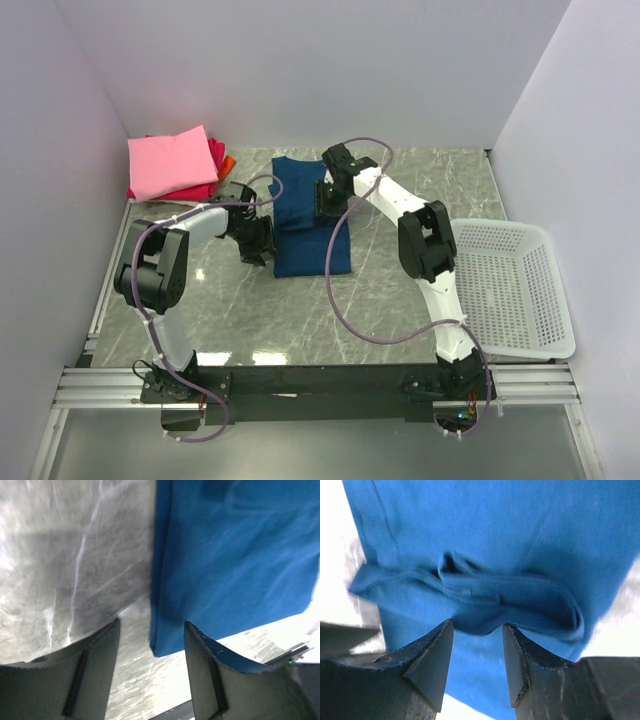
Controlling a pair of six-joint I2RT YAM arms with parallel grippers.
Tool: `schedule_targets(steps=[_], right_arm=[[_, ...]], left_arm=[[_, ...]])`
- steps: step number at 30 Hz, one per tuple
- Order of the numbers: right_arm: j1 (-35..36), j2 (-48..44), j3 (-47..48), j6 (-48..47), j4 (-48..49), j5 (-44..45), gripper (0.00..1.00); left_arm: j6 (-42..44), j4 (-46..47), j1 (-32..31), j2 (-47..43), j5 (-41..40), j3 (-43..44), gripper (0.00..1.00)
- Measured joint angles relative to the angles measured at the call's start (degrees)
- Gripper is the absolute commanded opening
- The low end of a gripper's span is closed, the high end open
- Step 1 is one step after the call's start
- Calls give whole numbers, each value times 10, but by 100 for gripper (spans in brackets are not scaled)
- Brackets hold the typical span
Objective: Fold and stack the t-shirts
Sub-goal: Fold the tshirt
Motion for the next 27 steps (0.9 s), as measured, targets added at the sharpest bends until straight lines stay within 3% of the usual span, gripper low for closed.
schedule_targets(steps=[6, 14, 19, 27], right_arm=[[-2, 46, 90, 12, -18, 21, 51], [-20, 38, 103, 47, 21, 32, 51], [-27, -24, 16, 47, 43, 36, 52], [-29, -205, -229, 32, 79, 35, 52]], left_arm=[[3, 2, -9, -28, -8, -43, 59], [3, 4, -10, -57, -10, -80, 59], [2, 7, -10, -61, -9, -85, 59], [-1, 16, -10, -61, 4, -88, 58]])
